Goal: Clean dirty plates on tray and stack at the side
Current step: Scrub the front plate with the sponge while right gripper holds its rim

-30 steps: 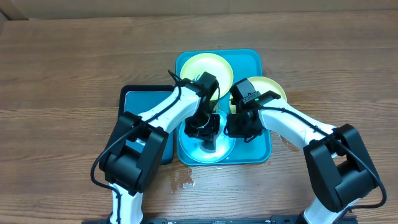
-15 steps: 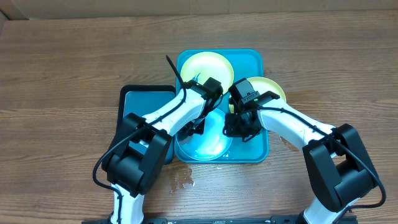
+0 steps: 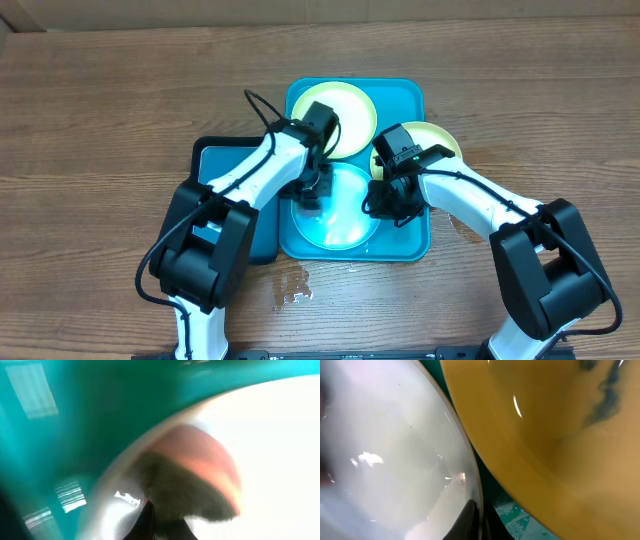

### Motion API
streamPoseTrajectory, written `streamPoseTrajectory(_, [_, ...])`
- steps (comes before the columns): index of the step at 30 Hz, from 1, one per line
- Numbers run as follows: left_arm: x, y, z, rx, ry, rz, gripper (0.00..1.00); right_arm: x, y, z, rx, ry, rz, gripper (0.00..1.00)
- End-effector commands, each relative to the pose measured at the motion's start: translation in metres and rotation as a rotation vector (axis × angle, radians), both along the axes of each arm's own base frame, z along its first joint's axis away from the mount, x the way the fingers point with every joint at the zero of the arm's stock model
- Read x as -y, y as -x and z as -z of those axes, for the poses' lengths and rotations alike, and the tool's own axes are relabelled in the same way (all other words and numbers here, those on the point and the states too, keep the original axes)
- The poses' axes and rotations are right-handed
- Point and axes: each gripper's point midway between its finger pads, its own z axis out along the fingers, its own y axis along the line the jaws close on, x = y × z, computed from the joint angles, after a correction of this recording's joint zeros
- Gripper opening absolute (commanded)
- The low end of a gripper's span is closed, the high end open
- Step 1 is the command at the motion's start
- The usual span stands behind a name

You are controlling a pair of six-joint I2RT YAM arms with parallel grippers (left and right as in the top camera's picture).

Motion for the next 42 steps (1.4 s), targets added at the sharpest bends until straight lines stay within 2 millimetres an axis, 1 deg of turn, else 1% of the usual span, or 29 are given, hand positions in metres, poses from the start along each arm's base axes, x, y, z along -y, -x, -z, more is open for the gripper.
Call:
streamPoseTrajectory(1, [0.086,0.044,0.003,-0.210,0.421,0.122,0.04,0.002,0.003,0.006,0.002,0.029,-0.025,0.04])
streamPoseTrajectory(2, [0.095,0.046,0.002,-0.213,0.459,0.137,0.04,0.002,0.003,0.006,0.002,0.029,-0.026,0.04])
streamPoseTrajectory(3, [0.099,0.047,0.003,-0.214,0.467,0.145,0.04,0.003,0.003,0.006,0.001,0.029,-0.025,0.04])
streamPoseTrajectory(6, [0.104,0.053,0.011,-0.229,0.457,0.158,0.04,0.003,0.003,0.006,-0.001,0.030,-0.025,0.04])
streamPoseTrajectory(10, [0.099,0.062,0.014,-0.276,0.432,0.140,0.04,0.003,0.004,0.006,-0.005,0.033,-0.025,0.04])
streamPoseTrajectory(13, [0.089,0.066,0.011,-0.307,0.411,0.114,0.04,0.003,0.004,0.006,-0.005,0.032,-0.025,0.04])
streamPoseTrajectory(14, [0.082,0.066,0.012,-0.315,0.387,0.100,0.04,0.003,0.004,0.006,-0.005,0.032,-0.025,0.04])
streamPoseTrajectory(16, [0.061,0.064,0.016,-0.317,0.291,0.044,0.04,0.003,0.004,0.006,-0.005,0.033,-0.025,0.04])
streamPoseTrajectory(18, [0.031,0.058,0.022,-0.285,0.141,-0.017,0.04,0.003,0.004,0.006,-0.005,0.033,-0.025,0.04])
streamPoseTrajectory(20, [0.001,0.048,0.023,-0.233,0.000,-0.055,0.05,0.003,0.004,0.006,-0.005,0.033,-0.025,0.04])
streamPoseTrajectory(22, [-0.027,0.040,0.021,-0.177,-0.131,-0.082,0.04,0.003,0.004,0.006,-0.005,0.032,-0.025,0.04])
streamPoseTrajectory(24, [-0.048,0.034,0.017,-0.130,-0.241,-0.103,0.04,0.003,0.004,0.006,-0.005,0.032,-0.025,0.04])
streamPoseTrajectory(27, [-0.075,0.025,0.010,-0.063,-0.383,-0.132,0.04,0.003,0.004,0.006,-0.005,0.032,-0.025,0.04])
streamPoseTrajectory(30, [-0.090,0.019,0.004,-0.019,-0.467,-0.143,0.04,0.003,0.004,0.006,-0.005,0.032,-0.025,0.04])
streamPoseTrajectory(34, [-0.101,0.017,-0.008,0.003,-0.538,-0.189,0.04,0.003,0.004,0.006,-0.005,0.032,-0.025,0.04])
streamPoseTrajectory(36, [-0.101,0.015,-0.014,0.009,-0.545,-0.207,0.04,0.003,0.004,0.006,-0.005,0.032,-0.025,0.04])
streamPoseTrajectory(39, [-0.093,0.008,-0.030,0.018,-0.516,-0.230,0.04,0.003,0.004,0.006,-0.005,0.032,-0.025,0.04])
streamPoseTrajectory(42, [-0.077,0.000,-0.048,0.034,-0.421,-0.246,0.04,0.003,0.004,0.006,-0.005,0.032,-0.025,0.04])
